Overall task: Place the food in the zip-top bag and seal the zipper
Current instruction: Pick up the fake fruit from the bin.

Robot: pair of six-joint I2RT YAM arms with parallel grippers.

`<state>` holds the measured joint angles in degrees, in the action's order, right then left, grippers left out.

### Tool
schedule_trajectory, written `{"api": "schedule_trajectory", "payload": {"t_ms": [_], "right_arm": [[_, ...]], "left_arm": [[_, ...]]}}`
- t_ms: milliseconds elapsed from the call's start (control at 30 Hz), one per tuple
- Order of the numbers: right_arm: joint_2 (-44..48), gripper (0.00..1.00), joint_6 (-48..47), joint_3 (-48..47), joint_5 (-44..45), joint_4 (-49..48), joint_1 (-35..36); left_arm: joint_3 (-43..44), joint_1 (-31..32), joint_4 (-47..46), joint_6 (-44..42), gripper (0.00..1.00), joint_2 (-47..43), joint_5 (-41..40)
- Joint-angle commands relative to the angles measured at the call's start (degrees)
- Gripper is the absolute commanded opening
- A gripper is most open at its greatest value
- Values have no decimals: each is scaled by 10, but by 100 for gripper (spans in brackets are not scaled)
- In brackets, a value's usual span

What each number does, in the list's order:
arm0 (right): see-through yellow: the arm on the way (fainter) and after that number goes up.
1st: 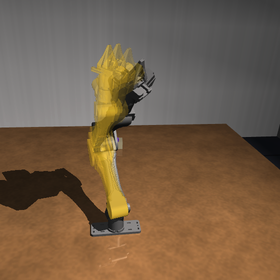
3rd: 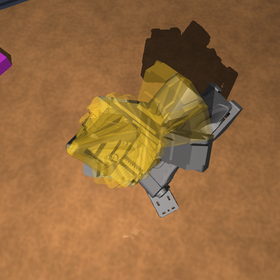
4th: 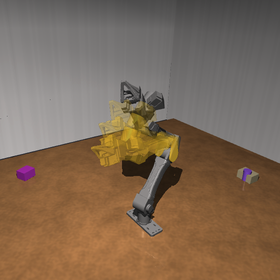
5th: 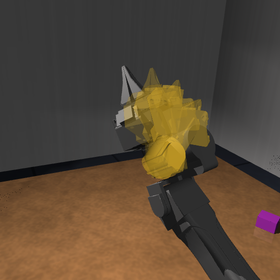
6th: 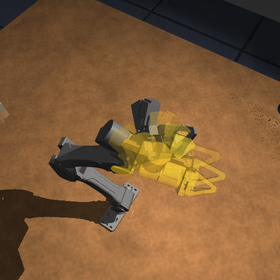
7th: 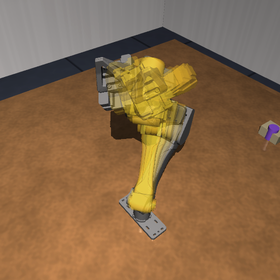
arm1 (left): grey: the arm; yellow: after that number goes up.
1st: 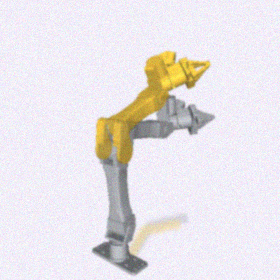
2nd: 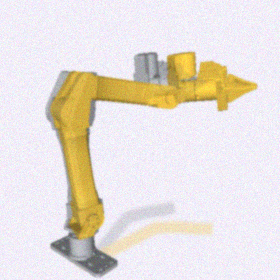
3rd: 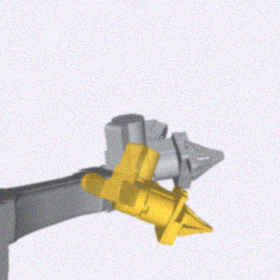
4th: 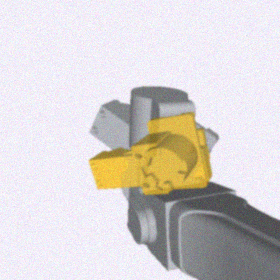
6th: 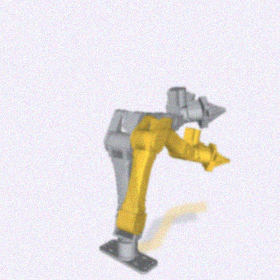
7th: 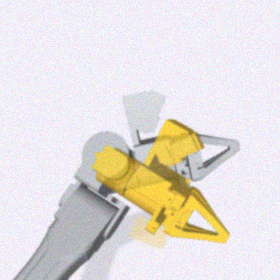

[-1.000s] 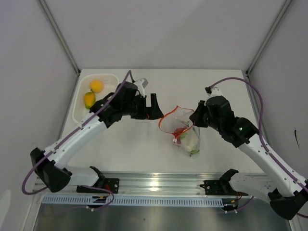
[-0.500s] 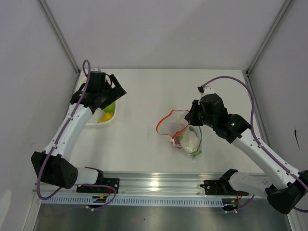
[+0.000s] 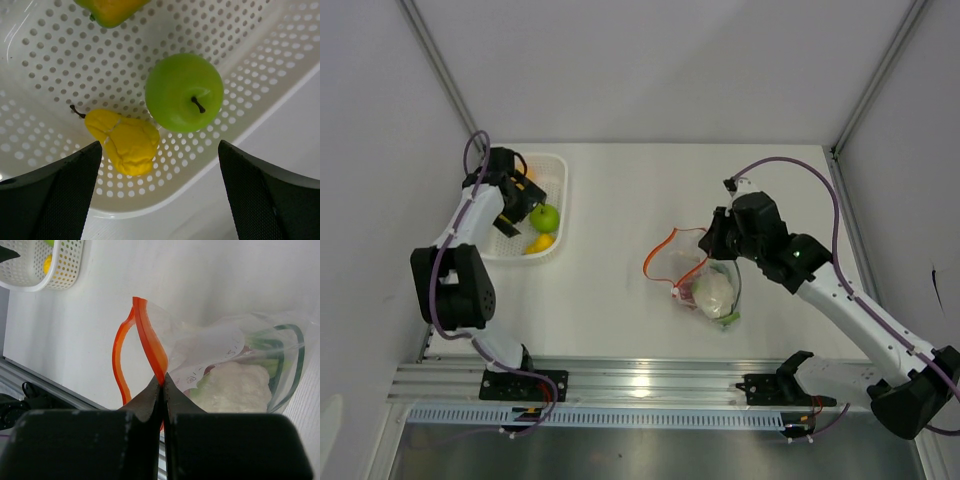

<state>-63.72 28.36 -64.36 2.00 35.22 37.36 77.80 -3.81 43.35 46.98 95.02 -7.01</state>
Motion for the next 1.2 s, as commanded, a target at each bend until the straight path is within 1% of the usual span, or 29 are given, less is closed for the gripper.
{"api": "schedule_trajectory", "payload": {"t_ms": [0, 67, 233, 367, 500, 800, 933, 1100, 1167], "right_arm": [[-3, 0, -12, 0, -10, -29, -4], [-6, 0, -12, -1, -11, -31, -5], [-6, 0, -14, 3, -11, -29, -8], [-3, 0, -12, 5, -9, -29, -12], [-3, 0, -12, 9, -11, -31, -16], [0, 0, -6, 13, -13, -32, -18], [1, 0, -1, 10, -12, -33, -18], [4, 0, 7, 7, -13, -36, -18], [4, 0, 10, 7, -29, -36, -18]], "left_arm": [[64, -1, 18, 38, 98, 31, -24], [91, -1, 19, 43, 98, 59, -20], [127, -2, 25, 50, 98, 106, -12], [176, -2, 81, 62, 98, 157, -12], [198, -1, 96, 68, 98, 199, 11], [211, -1, 97, 76, 96, 225, 19], [227, -1, 120, 74, 95, 244, 28], [223, -1, 119, 73, 90, 247, 26], [222, 0, 116, 72, 86, 248, 30]]}}
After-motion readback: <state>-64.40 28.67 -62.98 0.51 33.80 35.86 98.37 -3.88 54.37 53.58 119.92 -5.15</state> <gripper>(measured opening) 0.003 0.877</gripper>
